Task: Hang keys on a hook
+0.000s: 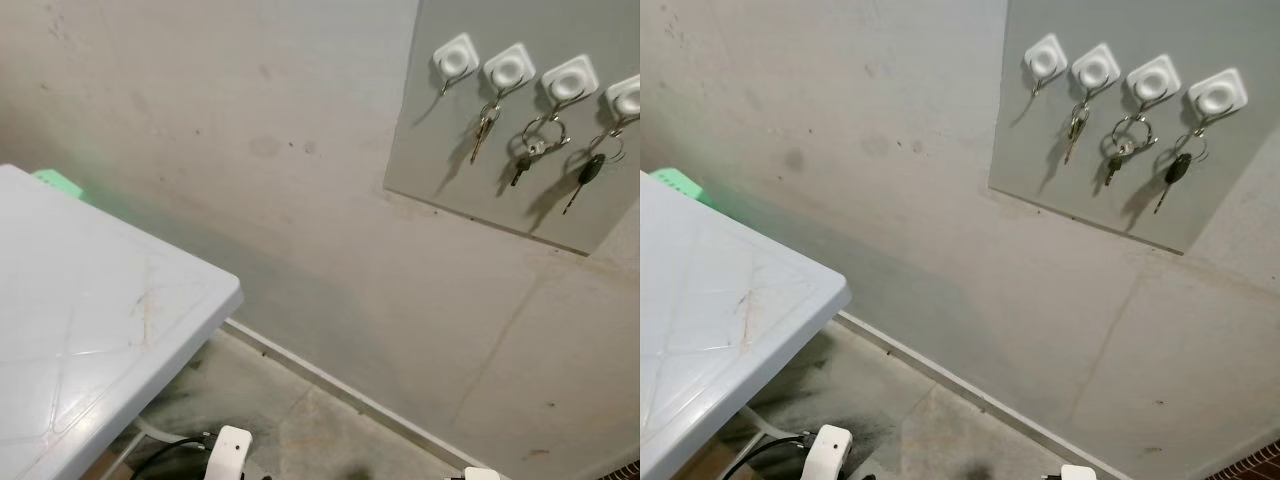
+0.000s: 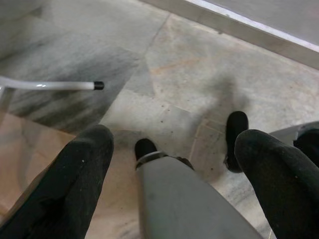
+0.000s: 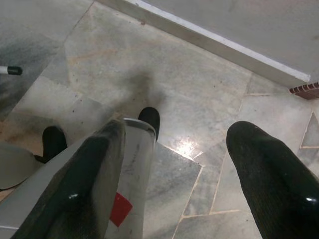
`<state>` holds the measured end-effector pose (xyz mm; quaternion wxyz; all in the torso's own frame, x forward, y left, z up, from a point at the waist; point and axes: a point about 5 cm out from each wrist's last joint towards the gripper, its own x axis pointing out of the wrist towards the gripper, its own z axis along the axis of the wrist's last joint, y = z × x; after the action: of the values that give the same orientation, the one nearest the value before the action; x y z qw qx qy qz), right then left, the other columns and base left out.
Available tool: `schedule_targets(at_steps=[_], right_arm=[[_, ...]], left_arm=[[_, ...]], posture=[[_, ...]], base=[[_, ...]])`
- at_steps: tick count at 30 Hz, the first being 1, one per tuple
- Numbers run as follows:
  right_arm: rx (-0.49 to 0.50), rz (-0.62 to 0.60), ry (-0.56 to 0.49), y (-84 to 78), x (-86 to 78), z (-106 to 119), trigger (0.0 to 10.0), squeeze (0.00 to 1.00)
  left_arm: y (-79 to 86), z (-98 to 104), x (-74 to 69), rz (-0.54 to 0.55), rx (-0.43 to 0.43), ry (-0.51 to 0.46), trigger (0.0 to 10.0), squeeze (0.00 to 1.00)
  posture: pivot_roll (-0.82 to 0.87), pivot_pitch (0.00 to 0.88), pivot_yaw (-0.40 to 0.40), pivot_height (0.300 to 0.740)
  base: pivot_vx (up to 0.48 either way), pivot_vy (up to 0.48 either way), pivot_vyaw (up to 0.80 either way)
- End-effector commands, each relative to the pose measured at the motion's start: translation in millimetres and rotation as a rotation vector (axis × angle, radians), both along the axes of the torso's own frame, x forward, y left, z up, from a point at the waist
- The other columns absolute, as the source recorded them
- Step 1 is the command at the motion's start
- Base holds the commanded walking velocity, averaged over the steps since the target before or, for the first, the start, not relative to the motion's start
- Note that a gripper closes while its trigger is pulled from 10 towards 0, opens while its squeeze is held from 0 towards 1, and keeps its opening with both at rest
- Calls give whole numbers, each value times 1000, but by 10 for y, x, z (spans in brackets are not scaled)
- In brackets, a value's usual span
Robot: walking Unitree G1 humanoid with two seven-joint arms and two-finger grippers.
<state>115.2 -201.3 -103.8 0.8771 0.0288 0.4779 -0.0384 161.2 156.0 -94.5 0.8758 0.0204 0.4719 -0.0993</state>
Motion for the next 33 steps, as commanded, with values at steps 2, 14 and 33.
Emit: schedule_targets(at_steps=[2,14,33], right_arm=[[1,-30,34,-23,-74,-25,10000,0],[-10,-11,84,-73,-151,-45,10000,0],[-2,-3,152,46,-317,-109,10000,0]], left_arm=[[66,-13,-33,54,11,10,10000,0],[113,35,77,123,-9,-21,10000,0],[125,23,55,88,9,-1,10000,0]], posture=[[81,0,2,740],[75,0,-7,740],[74,44,14,740]], base=[[0,0,0],[0,0,0],[0,0,225]])
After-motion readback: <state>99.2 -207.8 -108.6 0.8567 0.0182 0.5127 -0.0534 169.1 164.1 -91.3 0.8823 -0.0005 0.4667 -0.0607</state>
